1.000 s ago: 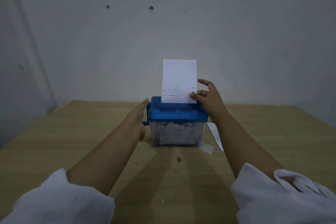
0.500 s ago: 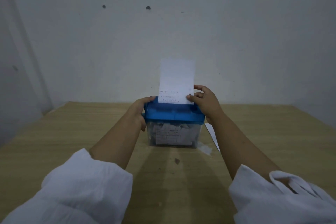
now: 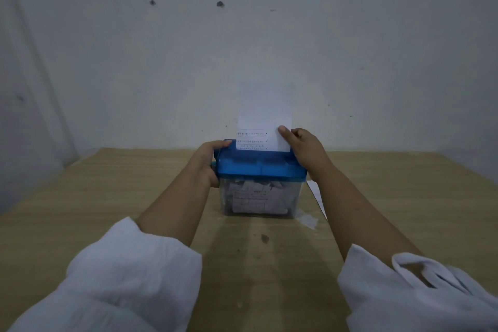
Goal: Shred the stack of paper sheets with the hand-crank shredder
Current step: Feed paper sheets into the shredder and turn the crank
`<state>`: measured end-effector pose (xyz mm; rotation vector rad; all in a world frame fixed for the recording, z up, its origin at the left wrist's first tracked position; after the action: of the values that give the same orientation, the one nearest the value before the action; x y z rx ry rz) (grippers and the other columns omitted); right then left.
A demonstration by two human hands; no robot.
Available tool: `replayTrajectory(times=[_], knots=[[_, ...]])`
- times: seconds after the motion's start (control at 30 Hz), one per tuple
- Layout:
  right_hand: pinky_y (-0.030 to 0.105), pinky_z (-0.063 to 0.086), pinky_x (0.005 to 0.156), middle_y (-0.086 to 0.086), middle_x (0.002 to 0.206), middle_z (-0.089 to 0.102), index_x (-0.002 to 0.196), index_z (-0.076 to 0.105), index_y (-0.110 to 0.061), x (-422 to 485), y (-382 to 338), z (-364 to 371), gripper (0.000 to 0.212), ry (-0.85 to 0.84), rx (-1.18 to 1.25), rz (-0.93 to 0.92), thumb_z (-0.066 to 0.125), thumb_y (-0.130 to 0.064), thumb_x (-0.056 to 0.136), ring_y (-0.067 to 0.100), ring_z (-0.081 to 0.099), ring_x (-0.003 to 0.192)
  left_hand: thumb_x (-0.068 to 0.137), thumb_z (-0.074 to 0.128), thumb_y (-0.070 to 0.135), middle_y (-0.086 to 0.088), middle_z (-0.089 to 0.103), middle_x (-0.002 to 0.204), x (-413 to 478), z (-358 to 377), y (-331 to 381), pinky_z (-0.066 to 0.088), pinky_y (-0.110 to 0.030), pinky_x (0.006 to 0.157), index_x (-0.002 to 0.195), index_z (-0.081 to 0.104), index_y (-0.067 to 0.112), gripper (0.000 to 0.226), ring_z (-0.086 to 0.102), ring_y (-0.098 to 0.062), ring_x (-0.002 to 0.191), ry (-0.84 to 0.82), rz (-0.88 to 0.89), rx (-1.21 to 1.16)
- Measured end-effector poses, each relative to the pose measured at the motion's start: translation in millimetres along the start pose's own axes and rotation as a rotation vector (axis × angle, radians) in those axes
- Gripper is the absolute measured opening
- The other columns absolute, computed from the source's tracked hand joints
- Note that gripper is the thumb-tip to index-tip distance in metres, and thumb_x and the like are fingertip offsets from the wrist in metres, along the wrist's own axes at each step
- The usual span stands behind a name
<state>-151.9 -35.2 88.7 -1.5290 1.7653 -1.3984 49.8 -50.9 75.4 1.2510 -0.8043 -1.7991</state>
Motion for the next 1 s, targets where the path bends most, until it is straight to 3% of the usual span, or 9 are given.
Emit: replayTrajectory(times=[0.07, 0.13, 0.3, 0.47, 0.67, 0.83, 0.9, 0.97, 1.0], knots=[[0.031, 0.045, 0.076, 0.005, 0.103, 0.058, 0.109, 0.053, -0.008, 1.6, 1.4, 0.2, 0.048, -0.018, -0.034, 0.014, 0.048, -0.052, 0.090, 0.019, 0.053, 0.088, 0.074, 0.072, 0.022, -0.013, 0.060, 0.097, 0.8, 0.4, 1.2, 0.050, -0.043, 0.083, 0.091, 0.054, 0.005, 0.030, 0.058, -0.030, 0.078, 0.027, -0.016, 0.029], [0.031, 0.045, 0.077, 0.007, 0.108, 0.058, 0.113, 0.052, -0.006, 3.4, 1.8, 0.6, 0.053, -0.024, -0.062, 0.008, 0.050, -0.053, 0.089, 0.019, 0.053, 0.091, 0.077, 0.071, 0.031, -0.012, 0.058, 0.092, 4.9, 2.1, 4.4, 0.033, -0.046, 0.104, 0.090, 0.051, 0.002, 0.037, 0.052, -0.030, 0.076, 0.066, -0.009, 0.093], [0.028, 0.043, 0.079, 0.010, 0.121, 0.057, 0.124, 0.049, -0.004, 6.8, 5.6, 0.4, 0.064, -0.015, -0.075, -0.004, 0.056, -0.054, 0.085, 0.019, 0.052, 0.099, 0.085, 0.066, 0.041, -0.007, 0.059, 0.067, 15.3, 11.5, 11.0, 0.037, -0.039, 0.081, 0.086, 0.052, 0.005, 0.039, 0.047, -0.025, 0.066, 0.075, 0.045, 0.111], [0.032, 0.048, 0.083, 0.008, 0.116, 0.058, 0.119, 0.051, -0.006, 10.7, 6.4, -0.1, 0.061, -0.026, -0.101, -0.011, 0.055, -0.055, 0.084, 0.020, 0.055, 0.097, 0.078, 0.072, 0.036, -0.009, 0.062, 0.084, 27.4, 4.2, 14.9, 0.036, -0.047, 0.105, 0.080, 0.056, 0.010, 0.030, 0.057, -0.028, 0.076, 0.065, 0.020, 0.111], [0.031, 0.048, 0.081, 0.007, 0.111, 0.058, 0.118, 0.052, -0.007, 16.3, 6.9, 0.7, 0.061, -0.059, -0.115, -0.002, 0.053, -0.058, 0.084, 0.022, 0.056, 0.098, 0.082, 0.068, 0.022, -0.011, 0.064, 0.094, 35.5, 1.0, 15.0, 0.054, -0.040, 0.068, 0.088, 0.058, 0.005, 0.021, 0.061, -0.029, 0.076, 0.015, 0.031, 0.047], [0.027, 0.045, 0.084, 0.007, 0.126, 0.054, 0.132, 0.043, -0.010, 15.1, 8.1, 1.6, 0.066, -0.052, -0.086, 0.026, 0.052, -0.057, 0.085, 0.020, 0.054, 0.108, 0.085, 0.064, 0.017, -0.013, 0.065, 0.098, 39.9, 2.0, 16.2, 0.056, -0.037, 0.054, 0.099, 0.061, 0.002, 0.020, 0.061, -0.029, 0.074, -0.026, 0.063, -0.006], [0.020, 0.038, 0.089, 0.007, 0.129, 0.052, 0.133, 0.042, -0.011, 6.2, 1.8, -3.6, 0.062, 0.148, -0.089, -0.115, 0.052, -0.052, 0.088, 0.018, 0.050, 0.116, 0.087, 0.062, 0.014, -0.014, 0.065, 0.100, 42.4, 3.2, 17.3, 0.056, -0.034, 0.051, 0.101, 0.061, 0.001, 0.020, 0.061, -0.028, 0.073, -0.009, 0.118, 0.000], [0.008, 0.031, 0.093, 0.006, 0.127, 0.052, 0.128, 0.046, -0.008, -16.9, -12.9, -7.9, 0.051, 0.435, -0.094, -0.408, 0.054, -0.042, 0.092, 0.010, 0.045, 0.115, 0.088, 0.060, 0.013, -0.013, 0.064, 0.091, 41.6, 5.9, 17.1, 0.055, -0.031, 0.046, 0.093, 0.062, 0.001, 0.013, 0.060, -0.027, 0.070, -0.010, 0.137, -0.006], [0.007, 0.032, 0.094, 0.006, 0.124, 0.052, 0.124, 0.049, -0.008, -28.3, -18.4, -2.7, 0.045, 0.469, -0.127, -0.538, 0.054, -0.039, 0.092, 0.008, 0.045, 0.113, 0.089, 0.059, 0.013, -0.013, 0.064, 0.088, 41.4, 6.6, 16.8, 0.055, -0.031, 0.044, 0.089, 0.061, 0.001, 0.012, 0.060, -0.027, 0.069, -0.018, 0.136, -0.017]])
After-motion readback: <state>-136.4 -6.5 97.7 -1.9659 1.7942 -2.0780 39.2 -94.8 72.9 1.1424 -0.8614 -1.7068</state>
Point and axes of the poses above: each hand's wrist, its own x-axis towards the middle knuckle, its own z-axis out of the palm, y = z × x, the point moved 3 cm from there along x, towards the middle knuckle
